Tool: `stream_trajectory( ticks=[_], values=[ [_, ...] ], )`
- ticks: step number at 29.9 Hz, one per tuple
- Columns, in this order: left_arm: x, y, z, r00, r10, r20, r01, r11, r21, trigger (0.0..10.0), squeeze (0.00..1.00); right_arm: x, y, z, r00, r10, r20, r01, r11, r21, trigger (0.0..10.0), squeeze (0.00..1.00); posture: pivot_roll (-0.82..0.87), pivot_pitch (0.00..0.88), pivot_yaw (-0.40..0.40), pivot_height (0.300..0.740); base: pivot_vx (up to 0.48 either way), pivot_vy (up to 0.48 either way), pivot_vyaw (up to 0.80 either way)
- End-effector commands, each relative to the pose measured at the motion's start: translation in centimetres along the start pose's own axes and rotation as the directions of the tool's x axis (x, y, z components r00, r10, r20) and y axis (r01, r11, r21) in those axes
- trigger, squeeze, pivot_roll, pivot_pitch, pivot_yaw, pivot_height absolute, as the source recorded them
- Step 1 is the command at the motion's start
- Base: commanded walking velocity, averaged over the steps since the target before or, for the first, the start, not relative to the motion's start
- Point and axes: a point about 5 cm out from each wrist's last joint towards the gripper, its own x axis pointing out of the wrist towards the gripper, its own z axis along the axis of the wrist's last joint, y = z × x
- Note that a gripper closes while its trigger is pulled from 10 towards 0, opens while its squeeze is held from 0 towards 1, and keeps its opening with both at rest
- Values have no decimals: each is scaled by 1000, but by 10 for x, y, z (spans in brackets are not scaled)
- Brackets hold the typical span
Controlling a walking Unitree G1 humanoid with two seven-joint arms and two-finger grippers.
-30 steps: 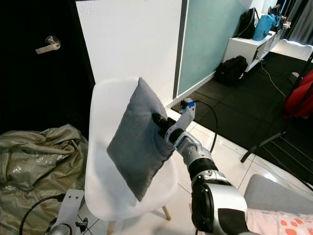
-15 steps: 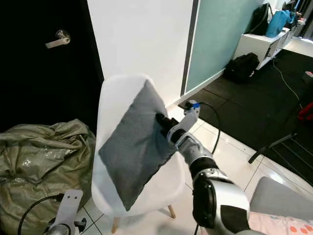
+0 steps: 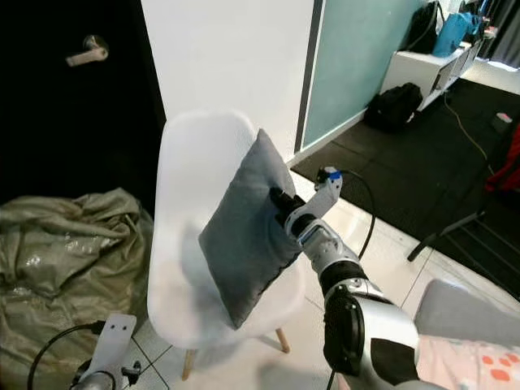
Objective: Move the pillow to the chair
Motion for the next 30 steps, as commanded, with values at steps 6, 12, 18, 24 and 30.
stream_trajectory(
  ticks=[6, 12, 18, 24, 30],
  values=[
    [-1, 4, -6, 1000, 11, -13, -11, 1000, 25, 10000, 0, 4, 7, 5, 999, 32, 33, -32, 999, 4, 10000, 0, -52, 89, -41, 585, 0, 0, 0],
    [-1, 4, -7, 1000, 13, -12, -13, 1000, 28, 10000, 0, 2, 1, 5, 998, -51, 34, 54, 995, -87, 10000, 0, -48, 87, -40, 565, 0, 0, 0],
    [-1, 4, -8, 1000, 14, -11, -13, 999, 29, 10000, 0, -4, -15, 5, 975, -218, 49, 224, 955, -194, 10000, 0, -40, 88, -41, 535, 0, 0, 0],
    [-2, 4, -9, 1000, 16, -9, -15, 1000, 27, 10000, 0, -8, -24, 2, 948, -316, 44, 317, 916, -247, 10000, 0, -27, 102, -42, 515, 0, 0, 0],
    [-3, 6, -11, 999, 33, 8, -33, 999, 8, 10000, 0, -7, -24, -5, 932, -361, 38, 361, 908, -215, 10000, 0, -3, 132, -42, 510, 0, 0, 0]
  ],
)
